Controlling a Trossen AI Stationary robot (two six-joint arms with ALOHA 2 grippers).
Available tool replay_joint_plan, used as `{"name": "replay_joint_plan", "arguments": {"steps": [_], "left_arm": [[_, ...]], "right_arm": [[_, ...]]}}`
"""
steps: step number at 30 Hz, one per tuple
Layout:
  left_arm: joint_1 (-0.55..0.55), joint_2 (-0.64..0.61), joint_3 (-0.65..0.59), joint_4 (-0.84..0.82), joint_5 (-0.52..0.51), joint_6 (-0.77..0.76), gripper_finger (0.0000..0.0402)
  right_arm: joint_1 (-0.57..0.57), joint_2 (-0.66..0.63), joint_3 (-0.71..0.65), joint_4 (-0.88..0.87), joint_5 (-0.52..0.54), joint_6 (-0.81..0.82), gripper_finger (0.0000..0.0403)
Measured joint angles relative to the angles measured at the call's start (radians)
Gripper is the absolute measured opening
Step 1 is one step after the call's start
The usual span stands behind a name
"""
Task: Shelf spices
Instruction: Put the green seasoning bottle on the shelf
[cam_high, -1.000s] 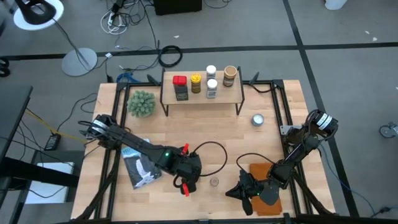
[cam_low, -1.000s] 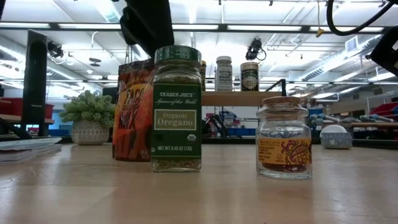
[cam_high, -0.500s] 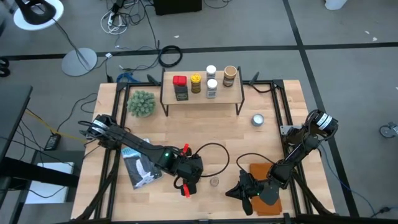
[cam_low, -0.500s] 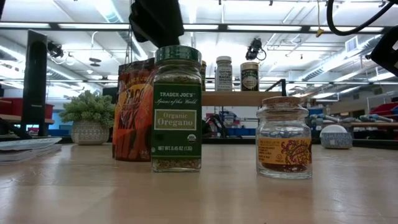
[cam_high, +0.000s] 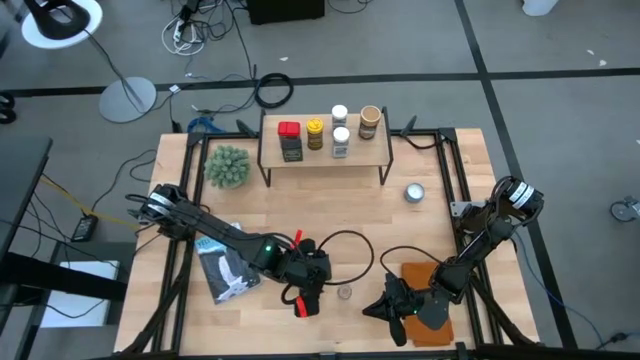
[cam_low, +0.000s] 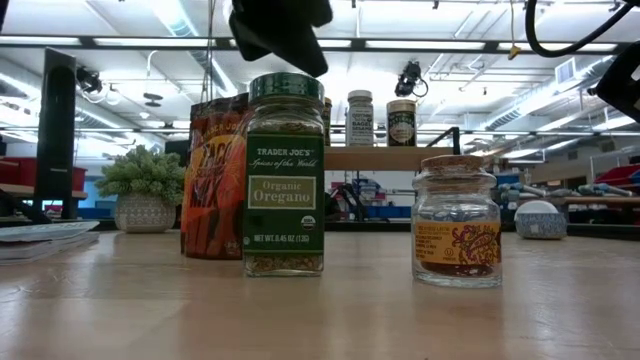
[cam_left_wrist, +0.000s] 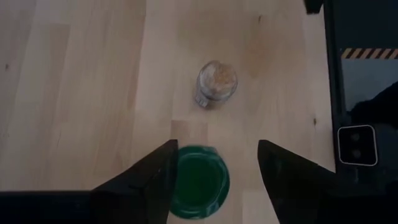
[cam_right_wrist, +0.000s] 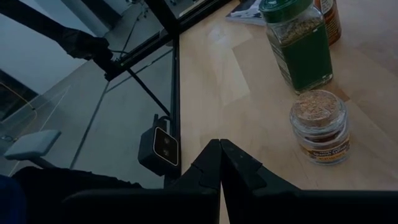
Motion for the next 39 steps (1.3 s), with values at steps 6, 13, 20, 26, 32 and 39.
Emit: {"name": "replay_joint_plan", "arguments": {"steps": [6,13,20,26,32,39], "left_arm": [[0.0,0.0,0.0,0.02,0.012,0.03,0.0256],[0.0,0.0,0.0,0.058,0.02,0.083,0.0331],[-0.003,0.0,0.0,0.081,0.021,0.06,0.037],[-0.005,0.0,0.0,0.025,-0.001,0.075,0.0372],[-0.001,0.0,0.0,-0.065,-0.05,0.033,0.0372],[-0.001,0.032,0.0,-0.065,-0.023,0.019,0.0372]], "right_arm": [[0.0,0.0,0.0,0.0,-0.01,0.0,0.0007],[0.0,0.0,0.0,0.0,-0.017,0.0,0.0007],[0.0,0.0,0.0,0.0,-0.017,0.0,0.0007],[0.0,0.0,0.0,0.0,-0.017,0.0,0.0007],[0.0,0.0,0.0,0.0,-0.017,0.0,0.0007],[0.0,0.0,0.0,0.0,-0.017,0.0,0.0007]]}}
